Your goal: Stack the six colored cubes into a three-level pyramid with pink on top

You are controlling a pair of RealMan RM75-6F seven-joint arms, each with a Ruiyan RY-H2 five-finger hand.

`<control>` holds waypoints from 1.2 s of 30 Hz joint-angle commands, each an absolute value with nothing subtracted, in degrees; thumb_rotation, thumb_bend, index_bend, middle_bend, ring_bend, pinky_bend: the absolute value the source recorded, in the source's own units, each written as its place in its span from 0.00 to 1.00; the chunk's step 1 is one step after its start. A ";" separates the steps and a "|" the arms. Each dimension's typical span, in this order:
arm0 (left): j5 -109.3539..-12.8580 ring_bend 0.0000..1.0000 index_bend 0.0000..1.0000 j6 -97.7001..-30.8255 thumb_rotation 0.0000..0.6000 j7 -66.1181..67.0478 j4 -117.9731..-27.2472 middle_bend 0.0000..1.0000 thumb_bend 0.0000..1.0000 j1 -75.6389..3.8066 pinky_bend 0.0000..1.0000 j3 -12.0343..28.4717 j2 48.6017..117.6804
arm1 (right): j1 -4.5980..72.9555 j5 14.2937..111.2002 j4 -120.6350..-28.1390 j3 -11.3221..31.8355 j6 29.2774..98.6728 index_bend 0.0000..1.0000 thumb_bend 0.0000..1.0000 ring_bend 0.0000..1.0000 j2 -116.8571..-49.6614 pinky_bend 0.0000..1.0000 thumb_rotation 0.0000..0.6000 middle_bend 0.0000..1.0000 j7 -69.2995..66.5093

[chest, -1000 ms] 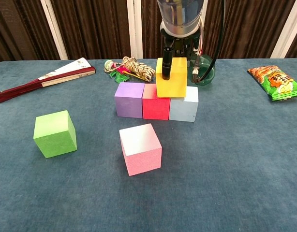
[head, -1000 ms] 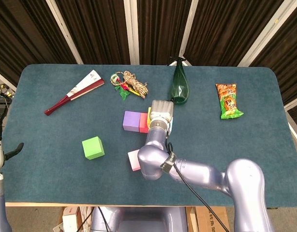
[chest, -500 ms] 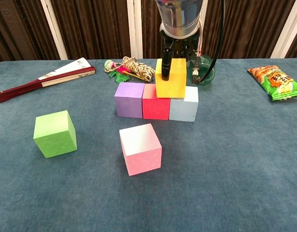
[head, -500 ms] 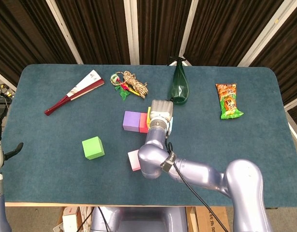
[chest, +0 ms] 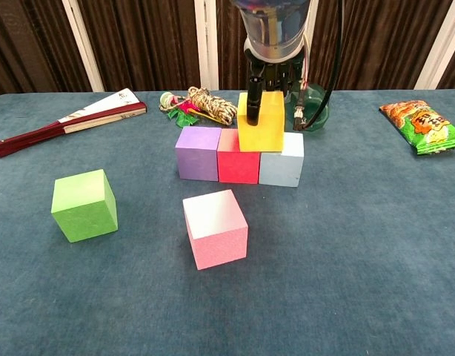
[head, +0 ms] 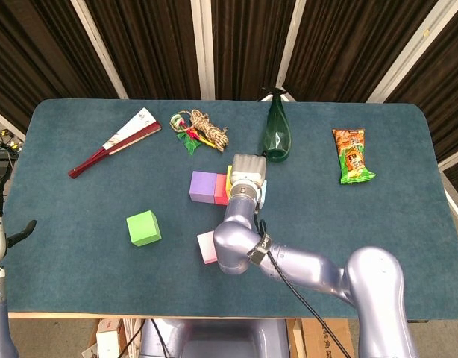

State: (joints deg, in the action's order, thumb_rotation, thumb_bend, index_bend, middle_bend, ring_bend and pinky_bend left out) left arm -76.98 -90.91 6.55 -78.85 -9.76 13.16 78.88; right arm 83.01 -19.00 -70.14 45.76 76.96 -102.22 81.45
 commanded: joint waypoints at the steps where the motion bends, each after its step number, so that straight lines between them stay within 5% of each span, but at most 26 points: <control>1: -76.97 0.00 0.10 -90.87 1.00 6.56 -78.83 0.00 0.20 -9.77 0.00 13.14 78.90 | 83.05 -18.96 -70.19 45.85 76.98 0.41 0.27 0.20 -102.24 0.01 1.00 0.37 81.50; 36: -76.96 0.00 0.10 -90.83 1.00 6.96 -78.71 0.00 0.20 -9.81 0.00 13.04 79.19 | 82.05 -18.78 -69.42 46.79 76.28 0.41 0.27 0.20 -102.64 0.01 1.00 0.35 82.12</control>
State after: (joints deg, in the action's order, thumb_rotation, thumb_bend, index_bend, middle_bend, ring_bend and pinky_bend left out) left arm -76.95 -90.83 6.96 -78.71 -9.81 13.04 79.19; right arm 82.05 -18.78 -69.42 46.79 76.28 -102.64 82.12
